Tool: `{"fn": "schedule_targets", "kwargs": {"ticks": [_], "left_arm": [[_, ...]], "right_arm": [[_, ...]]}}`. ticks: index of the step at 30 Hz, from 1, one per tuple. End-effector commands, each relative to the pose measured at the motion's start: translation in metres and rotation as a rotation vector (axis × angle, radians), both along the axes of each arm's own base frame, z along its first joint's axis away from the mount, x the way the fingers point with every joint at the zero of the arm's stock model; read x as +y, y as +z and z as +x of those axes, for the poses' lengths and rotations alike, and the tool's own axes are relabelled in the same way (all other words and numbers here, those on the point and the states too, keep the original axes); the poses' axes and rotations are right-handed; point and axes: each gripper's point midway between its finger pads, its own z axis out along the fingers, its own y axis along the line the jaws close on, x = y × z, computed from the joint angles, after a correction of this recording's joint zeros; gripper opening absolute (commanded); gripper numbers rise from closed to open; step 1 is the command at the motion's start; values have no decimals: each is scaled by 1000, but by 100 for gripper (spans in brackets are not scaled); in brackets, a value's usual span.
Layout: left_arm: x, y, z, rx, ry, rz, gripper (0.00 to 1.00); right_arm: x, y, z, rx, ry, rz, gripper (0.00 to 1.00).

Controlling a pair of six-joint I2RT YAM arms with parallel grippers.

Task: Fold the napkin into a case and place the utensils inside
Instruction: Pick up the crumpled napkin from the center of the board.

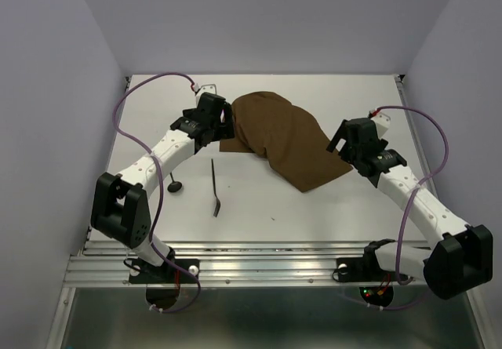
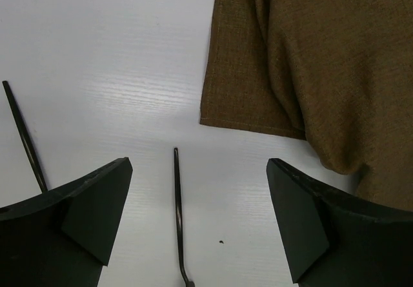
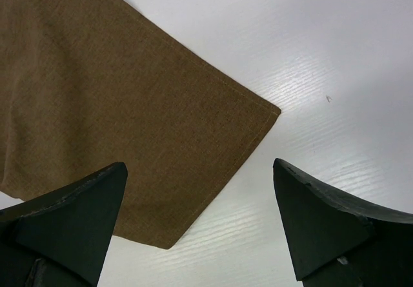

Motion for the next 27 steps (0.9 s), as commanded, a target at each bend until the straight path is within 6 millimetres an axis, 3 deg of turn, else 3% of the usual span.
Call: {"fn": "schedule_targets", "kwargs": {"ticks": [1,5,9,18,27], "left_arm": [[-7,20,5,-34,0,-39,99],[-7,21,5,-36,-5,-41,99],[-6,10,4,-11,-4,-25,98],[-7,-50,14,161,32,22,77],[-21,-96,29,232,52,-4,72]], "right_arm": [[1,12,-3,-47,-4,32,100],[0,8,-5,-39,-2,26,100],[5,2,-7,-17,34,35,100],[25,-10,-12,6,127,104,100],[29,-15,-13,20,140,121,100]]}}
